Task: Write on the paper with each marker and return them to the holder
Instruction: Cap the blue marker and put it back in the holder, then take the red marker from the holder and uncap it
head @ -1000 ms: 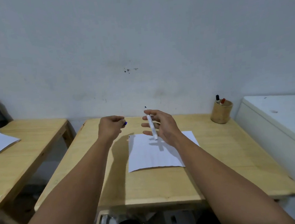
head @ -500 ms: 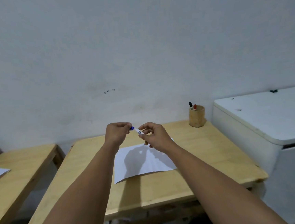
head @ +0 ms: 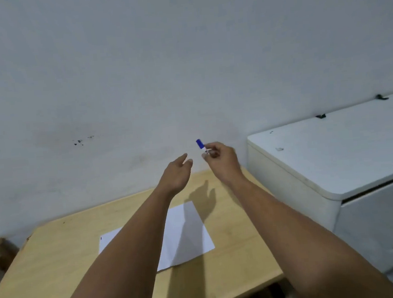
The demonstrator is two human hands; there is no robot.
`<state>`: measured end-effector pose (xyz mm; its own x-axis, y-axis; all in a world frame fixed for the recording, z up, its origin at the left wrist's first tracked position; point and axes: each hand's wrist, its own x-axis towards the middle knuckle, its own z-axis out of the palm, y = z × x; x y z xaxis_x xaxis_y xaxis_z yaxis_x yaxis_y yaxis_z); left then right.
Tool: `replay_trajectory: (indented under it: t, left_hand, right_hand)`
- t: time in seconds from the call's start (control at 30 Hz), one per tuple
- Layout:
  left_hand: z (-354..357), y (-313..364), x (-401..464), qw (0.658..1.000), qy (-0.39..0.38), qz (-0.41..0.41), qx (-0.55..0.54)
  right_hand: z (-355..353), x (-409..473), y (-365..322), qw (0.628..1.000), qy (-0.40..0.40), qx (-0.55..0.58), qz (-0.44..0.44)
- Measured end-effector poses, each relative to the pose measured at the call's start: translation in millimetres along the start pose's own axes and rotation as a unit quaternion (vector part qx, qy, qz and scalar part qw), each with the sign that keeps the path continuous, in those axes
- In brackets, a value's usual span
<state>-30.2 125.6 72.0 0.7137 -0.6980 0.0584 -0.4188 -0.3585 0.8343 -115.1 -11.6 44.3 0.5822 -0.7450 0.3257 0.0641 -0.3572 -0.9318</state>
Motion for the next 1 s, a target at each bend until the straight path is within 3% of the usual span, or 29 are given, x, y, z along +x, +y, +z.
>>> replay_trajectory:
  t: [0.17,0.4,0.53,0.7,0.83,0.9,1.0]
  left_hand:
    - [57,-8,65,0.999,-0.009,-0.01,0.045]
    - [112,-33,130,0.999,-0.02,-0.044,0.025]
    - [130,-41,144,1.0,-0.011,-0.02,-0.016]
    - [137,-48,143,1.0,0.01,0.011,-0.011]
    - [134,-44,141,1.0,0.008,0.01,0.001]
    - [133,-41,138,1.0,0.002,0.012,-0.001]
    - [127,-41,132,1.0,-0.011,0.009,0.015]
  right_hand:
    - [-52,91,4,0.993,0.097,-0.053,-0.033]
    - [-50,133,50,0.994,0.051,-0.091,0.013]
    - [-43,126,71,0.992,0.026,-0.12,0.025]
    - [-45,97,84,0.968,0.072,-0.236,-0.045]
    - [-41,91,88,0.94,0.005,-0.339,-0.038]
    - [-39,92,83,0.948,0.008,-0.318,-0.025]
    - [-37,94,64,0.968,0.075,-0.237,-0.023]
